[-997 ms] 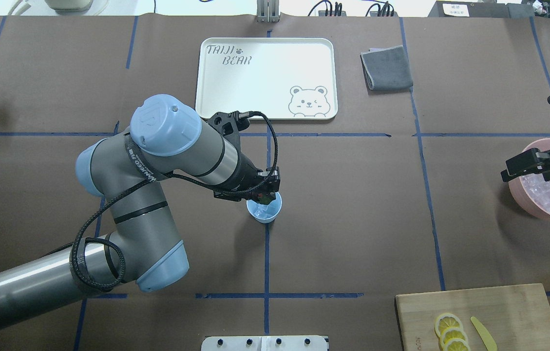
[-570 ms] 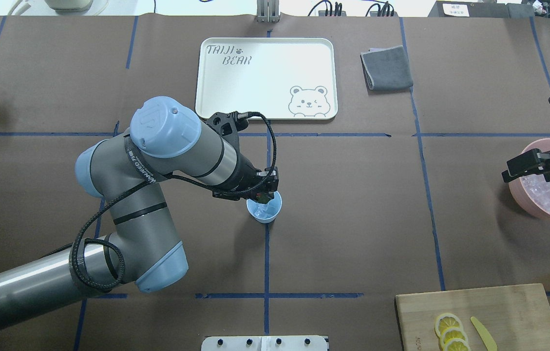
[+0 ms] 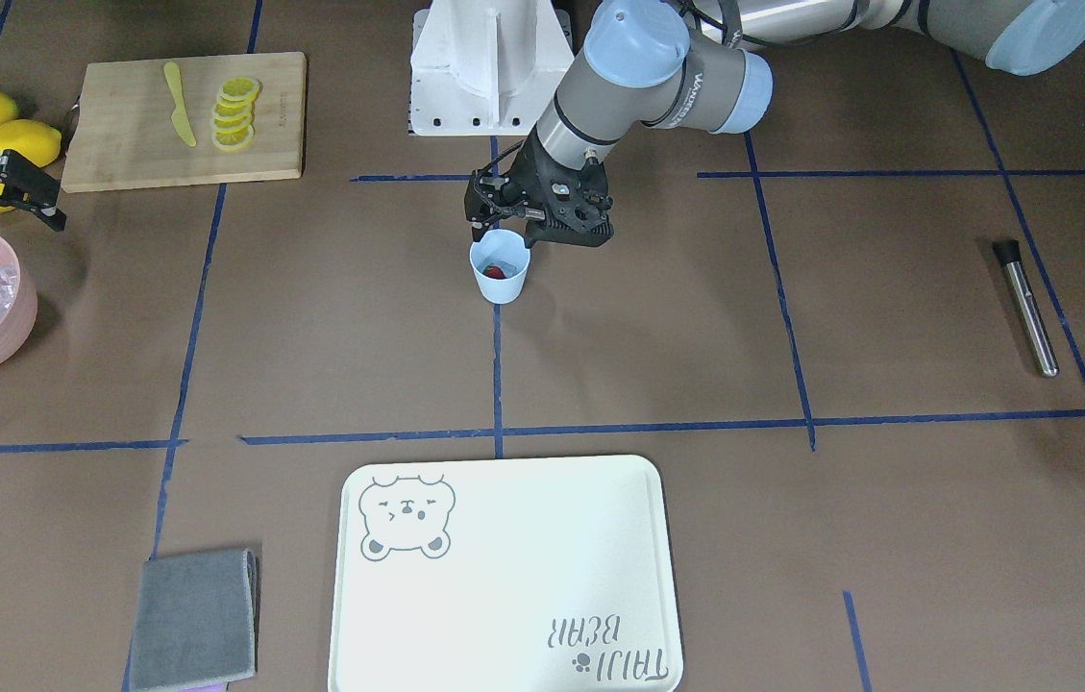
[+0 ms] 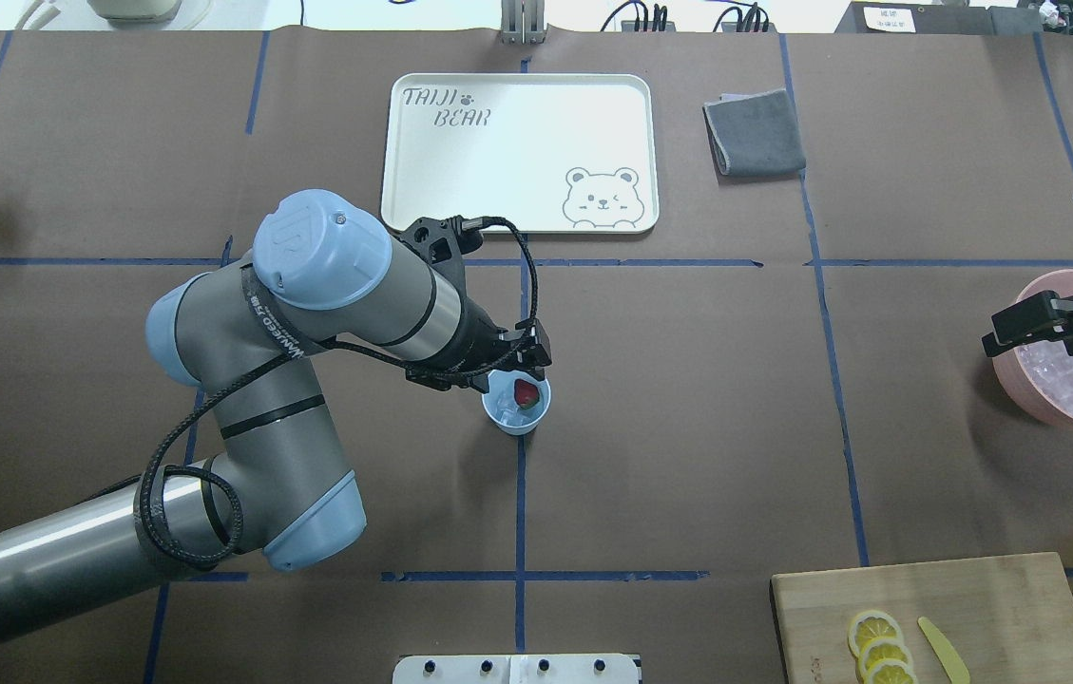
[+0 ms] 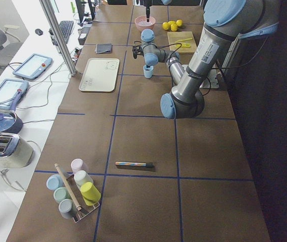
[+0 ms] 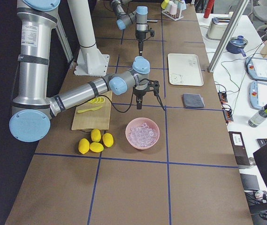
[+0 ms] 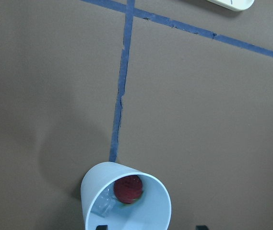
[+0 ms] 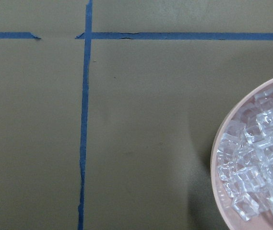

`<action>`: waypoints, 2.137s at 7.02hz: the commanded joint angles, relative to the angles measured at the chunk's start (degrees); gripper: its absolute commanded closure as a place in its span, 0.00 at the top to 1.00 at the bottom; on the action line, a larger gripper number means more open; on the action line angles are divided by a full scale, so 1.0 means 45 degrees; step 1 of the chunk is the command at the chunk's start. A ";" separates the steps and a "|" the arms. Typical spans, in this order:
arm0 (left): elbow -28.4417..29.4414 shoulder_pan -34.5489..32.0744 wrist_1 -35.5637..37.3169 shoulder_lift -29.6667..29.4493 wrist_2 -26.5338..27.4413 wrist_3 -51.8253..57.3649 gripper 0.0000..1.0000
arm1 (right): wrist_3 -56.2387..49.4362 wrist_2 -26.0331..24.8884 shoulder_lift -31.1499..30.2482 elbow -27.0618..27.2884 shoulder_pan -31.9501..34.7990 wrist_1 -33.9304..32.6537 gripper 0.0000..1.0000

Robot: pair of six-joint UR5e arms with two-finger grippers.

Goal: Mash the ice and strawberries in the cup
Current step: 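Carry the strawberry with the left gripper over the blue cup and release, then withdraw the open left gripper from the cup toward the table edge, then grasp the steel muddler upright with the left gripper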

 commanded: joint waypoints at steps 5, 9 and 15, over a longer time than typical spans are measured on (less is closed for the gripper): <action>-0.3282 -0.3184 0.0021 0.6889 -0.1470 0.6550 0.72 | -0.1886 0.0038 -0.0404 -0.0485 0.1173 -0.0175 0.99; -0.1482 -0.7322 0.0098 1.0284 -0.1963 1.4078 0.72 | -0.3938 0.0078 -0.0503 -0.1402 0.2715 -0.0176 0.99; 0.3098 -0.8565 -0.0097 0.8117 -0.3488 1.3531 0.72 | -0.4431 0.0078 -0.0542 -0.1561 0.3032 -0.0137 0.99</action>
